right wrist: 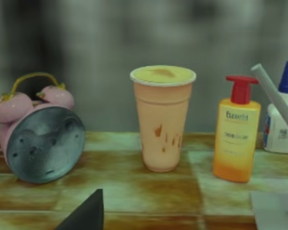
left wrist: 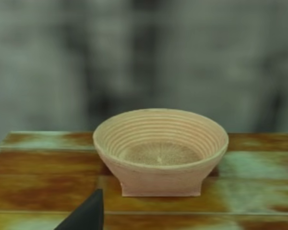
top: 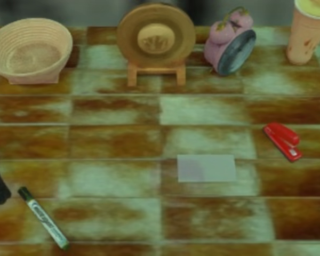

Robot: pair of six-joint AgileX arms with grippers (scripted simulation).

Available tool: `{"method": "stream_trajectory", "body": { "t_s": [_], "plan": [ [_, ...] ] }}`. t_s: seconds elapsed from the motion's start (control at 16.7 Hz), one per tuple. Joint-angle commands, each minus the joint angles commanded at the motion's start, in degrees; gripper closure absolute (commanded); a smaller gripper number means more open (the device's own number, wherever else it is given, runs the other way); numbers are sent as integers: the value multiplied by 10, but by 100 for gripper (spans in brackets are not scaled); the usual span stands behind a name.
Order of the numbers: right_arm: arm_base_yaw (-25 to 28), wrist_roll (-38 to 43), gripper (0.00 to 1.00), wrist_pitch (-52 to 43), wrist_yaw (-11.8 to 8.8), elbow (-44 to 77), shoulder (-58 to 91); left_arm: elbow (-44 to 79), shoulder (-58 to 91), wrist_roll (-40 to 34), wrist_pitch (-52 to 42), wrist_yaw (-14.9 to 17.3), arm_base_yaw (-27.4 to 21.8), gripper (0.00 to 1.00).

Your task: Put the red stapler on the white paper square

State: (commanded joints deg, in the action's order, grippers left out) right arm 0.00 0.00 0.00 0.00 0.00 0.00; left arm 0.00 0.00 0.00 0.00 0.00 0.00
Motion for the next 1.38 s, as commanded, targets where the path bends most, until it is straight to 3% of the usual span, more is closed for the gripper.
{"method": "stream_trajectory", "body": {
  "t_s": [0.3, 0.54, 1.38],
  "plan": [
    [5, -6, 0, -25, -1, 35, 35, 0, 0, 0, 0, 0, 0, 0],
    [21, -27, 0, -110, -1, 162, 165, 0, 0, 0, 0, 0, 0, 0],
    [100, -141, 0, -574, 0, 801, 987, 0, 0, 0, 0, 0, 0, 0]
  ]
}}
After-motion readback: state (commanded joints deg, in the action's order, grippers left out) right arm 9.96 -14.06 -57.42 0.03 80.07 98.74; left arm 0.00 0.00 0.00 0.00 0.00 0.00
